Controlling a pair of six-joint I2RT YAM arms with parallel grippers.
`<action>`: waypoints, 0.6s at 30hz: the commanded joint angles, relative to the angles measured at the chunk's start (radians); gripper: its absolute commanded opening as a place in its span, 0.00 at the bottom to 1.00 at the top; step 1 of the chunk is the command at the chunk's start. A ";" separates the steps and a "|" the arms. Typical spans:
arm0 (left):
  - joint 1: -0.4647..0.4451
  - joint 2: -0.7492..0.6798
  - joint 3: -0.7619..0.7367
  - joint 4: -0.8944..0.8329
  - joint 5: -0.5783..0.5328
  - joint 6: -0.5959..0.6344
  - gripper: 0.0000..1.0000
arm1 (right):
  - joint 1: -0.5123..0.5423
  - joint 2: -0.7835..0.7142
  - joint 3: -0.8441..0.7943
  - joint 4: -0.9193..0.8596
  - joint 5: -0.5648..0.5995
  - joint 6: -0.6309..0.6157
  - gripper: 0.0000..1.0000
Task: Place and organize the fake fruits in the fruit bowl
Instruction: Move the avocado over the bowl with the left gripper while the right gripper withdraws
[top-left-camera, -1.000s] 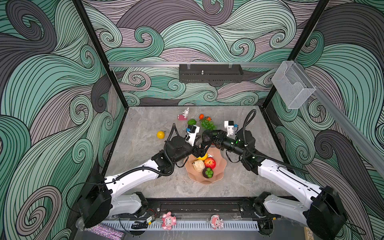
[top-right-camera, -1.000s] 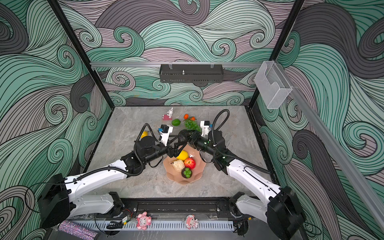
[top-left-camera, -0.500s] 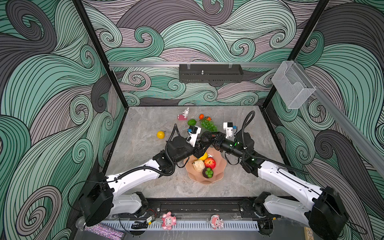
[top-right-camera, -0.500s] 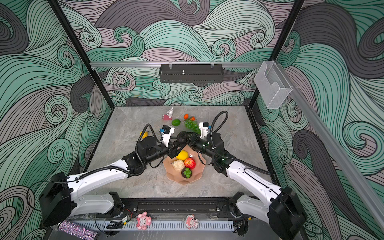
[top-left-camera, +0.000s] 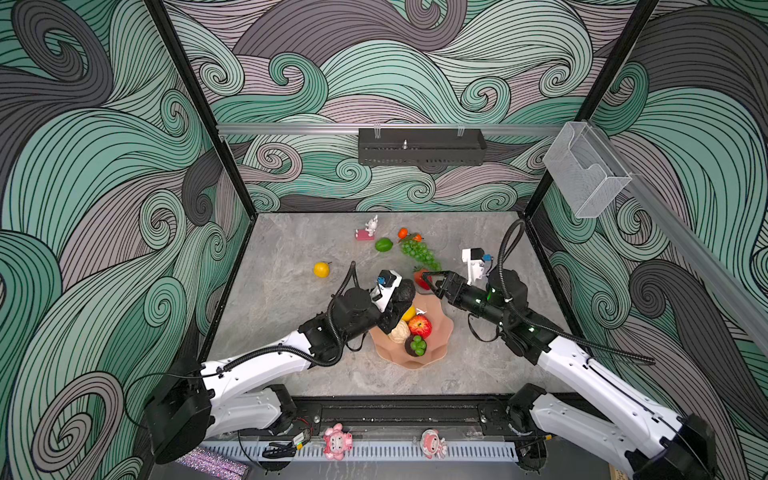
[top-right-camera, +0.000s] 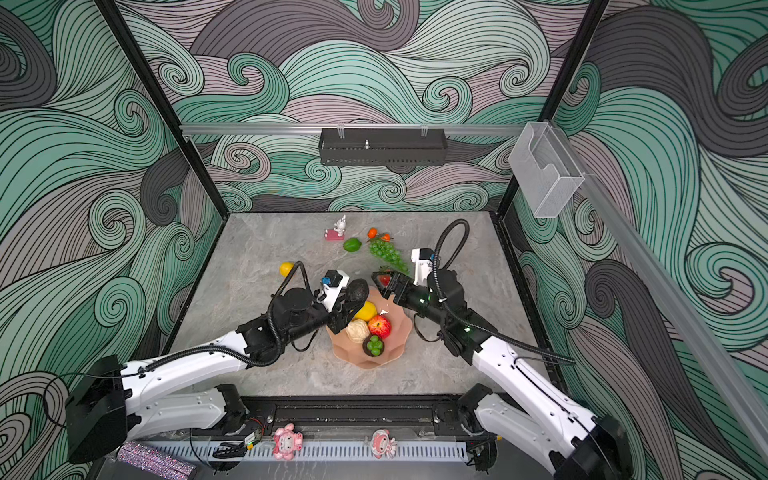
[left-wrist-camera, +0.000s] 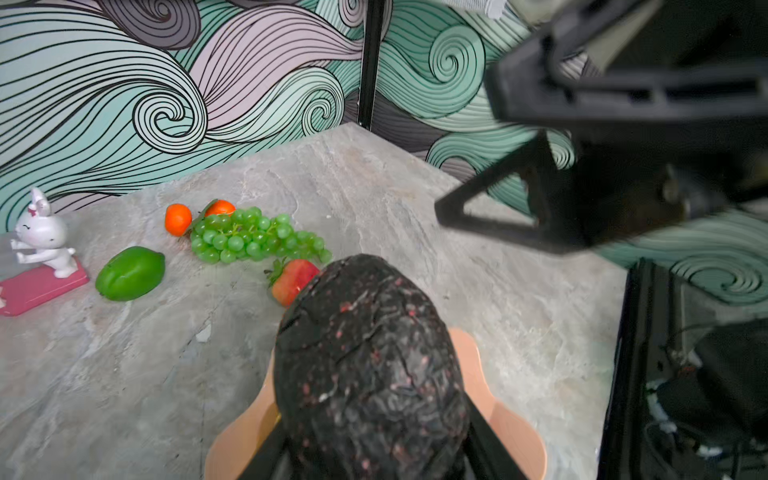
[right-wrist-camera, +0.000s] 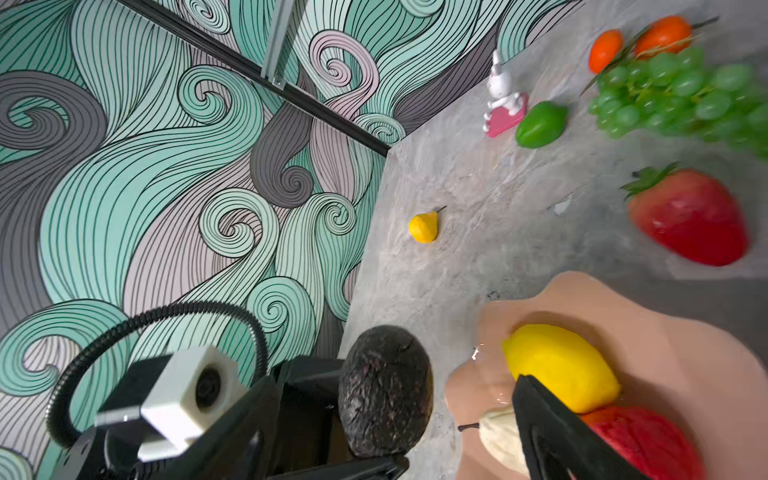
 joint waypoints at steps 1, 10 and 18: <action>-0.072 -0.068 -0.039 -0.045 -0.104 0.169 0.46 | -0.030 -0.052 0.001 -0.155 0.032 -0.126 0.89; -0.245 -0.110 -0.040 -0.228 -0.296 0.262 0.47 | -0.038 -0.123 -0.064 -0.208 0.033 -0.165 0.89; -0.322 -0.101 0.034 -0.470 -0.370 0.190 0.48 | -0.043 -0.167 -0.104 -0.231 0.036 -0.193 0.90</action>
